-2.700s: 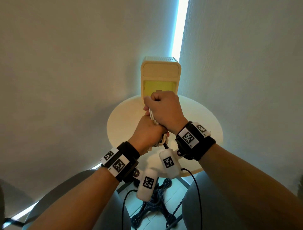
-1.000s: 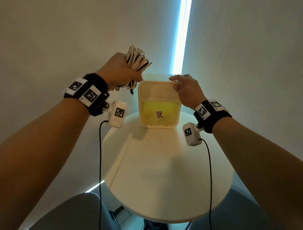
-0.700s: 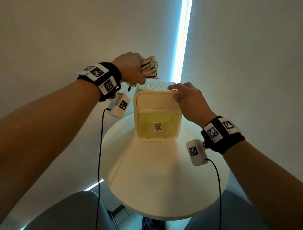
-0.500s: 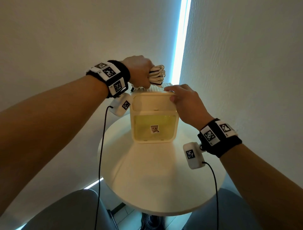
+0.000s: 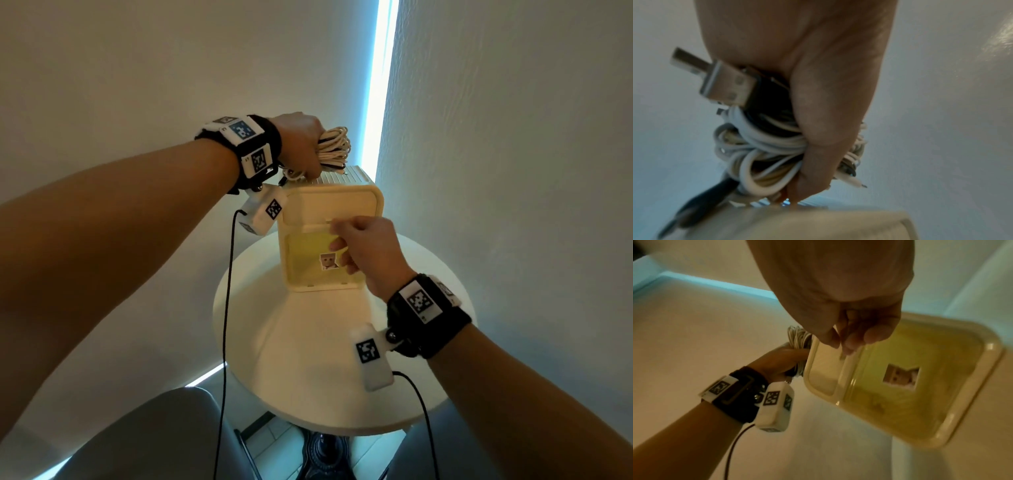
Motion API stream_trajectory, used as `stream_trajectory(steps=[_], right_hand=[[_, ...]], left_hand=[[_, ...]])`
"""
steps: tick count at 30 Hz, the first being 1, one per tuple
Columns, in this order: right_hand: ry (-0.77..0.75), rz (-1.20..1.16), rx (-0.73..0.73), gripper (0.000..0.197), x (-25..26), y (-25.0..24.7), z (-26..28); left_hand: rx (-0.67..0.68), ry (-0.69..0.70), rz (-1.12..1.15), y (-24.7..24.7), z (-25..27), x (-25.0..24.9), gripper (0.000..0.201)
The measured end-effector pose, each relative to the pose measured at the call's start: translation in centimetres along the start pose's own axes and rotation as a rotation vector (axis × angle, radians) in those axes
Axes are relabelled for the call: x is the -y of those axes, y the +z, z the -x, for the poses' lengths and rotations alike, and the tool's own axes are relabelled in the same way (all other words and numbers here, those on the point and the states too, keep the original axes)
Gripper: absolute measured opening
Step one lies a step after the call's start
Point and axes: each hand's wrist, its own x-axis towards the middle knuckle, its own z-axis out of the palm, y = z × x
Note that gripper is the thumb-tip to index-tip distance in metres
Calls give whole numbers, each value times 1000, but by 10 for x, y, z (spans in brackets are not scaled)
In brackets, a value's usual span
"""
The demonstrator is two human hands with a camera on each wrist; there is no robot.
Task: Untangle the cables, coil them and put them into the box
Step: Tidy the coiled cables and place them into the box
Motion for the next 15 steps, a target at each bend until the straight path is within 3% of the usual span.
stream_trajectory(steps=[3,7,15], right_hand=[[104,-190,26,21,2,21,0],[187,-381,-38,9,1,33,-1],[201,-376,-11,13,-10,17,26]], left_hand=[[16,5,-1,-2,0,1,19],[8,3,10,1,-2,3,23],[17,12,15,2,-4,2,25]])
